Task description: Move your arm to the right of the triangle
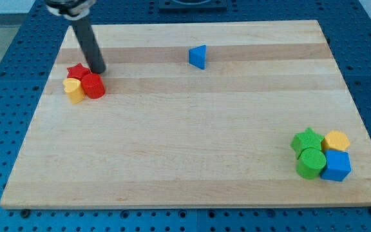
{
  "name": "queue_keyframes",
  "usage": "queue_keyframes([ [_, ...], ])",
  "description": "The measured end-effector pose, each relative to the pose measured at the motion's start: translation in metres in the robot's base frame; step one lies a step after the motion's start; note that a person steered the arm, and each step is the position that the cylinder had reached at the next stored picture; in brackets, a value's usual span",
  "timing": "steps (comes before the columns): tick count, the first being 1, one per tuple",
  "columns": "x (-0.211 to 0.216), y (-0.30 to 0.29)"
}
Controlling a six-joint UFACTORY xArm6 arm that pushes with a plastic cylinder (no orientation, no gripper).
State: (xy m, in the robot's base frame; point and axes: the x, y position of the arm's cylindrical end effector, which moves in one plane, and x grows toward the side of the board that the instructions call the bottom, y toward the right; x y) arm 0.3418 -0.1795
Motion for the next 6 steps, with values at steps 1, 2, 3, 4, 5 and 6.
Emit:
queue_keyframes([
  [1, 0.002, 0.061],
  [2, 0.014, 0.126],
  [3, 0.036, 0.183],
  [4, 0.038, 0.224],
  [5, -0.008, 0.235],
  [6, -0.032, 0.235],
])
